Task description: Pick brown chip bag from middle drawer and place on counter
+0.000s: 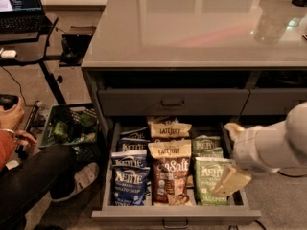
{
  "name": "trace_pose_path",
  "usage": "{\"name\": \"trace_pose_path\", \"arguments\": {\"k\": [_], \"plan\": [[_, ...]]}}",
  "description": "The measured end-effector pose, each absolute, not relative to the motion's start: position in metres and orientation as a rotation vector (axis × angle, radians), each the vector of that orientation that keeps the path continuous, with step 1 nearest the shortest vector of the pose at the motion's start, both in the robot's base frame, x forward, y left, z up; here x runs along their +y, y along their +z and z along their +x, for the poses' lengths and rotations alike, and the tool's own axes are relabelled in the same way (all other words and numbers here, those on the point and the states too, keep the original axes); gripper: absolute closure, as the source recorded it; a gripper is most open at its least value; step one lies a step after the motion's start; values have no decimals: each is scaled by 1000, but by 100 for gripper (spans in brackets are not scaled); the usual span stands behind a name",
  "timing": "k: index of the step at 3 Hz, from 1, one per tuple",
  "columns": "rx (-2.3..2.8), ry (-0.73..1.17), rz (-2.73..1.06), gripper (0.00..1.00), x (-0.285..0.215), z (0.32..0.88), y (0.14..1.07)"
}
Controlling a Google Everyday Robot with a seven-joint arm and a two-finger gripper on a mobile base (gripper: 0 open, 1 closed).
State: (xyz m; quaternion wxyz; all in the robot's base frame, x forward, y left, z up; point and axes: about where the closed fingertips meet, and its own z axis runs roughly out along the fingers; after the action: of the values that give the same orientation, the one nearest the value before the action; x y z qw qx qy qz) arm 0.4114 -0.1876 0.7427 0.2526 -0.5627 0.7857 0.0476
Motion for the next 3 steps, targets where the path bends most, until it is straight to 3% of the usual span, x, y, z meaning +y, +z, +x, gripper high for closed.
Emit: {"name": "trace_pose_path", "arguments": {"k": [2, 3], "plan": [[2011, 189, -1484, 0, -151, 447, 648], [2011, 189, -1484, 0, -151, 447, 648]]}}
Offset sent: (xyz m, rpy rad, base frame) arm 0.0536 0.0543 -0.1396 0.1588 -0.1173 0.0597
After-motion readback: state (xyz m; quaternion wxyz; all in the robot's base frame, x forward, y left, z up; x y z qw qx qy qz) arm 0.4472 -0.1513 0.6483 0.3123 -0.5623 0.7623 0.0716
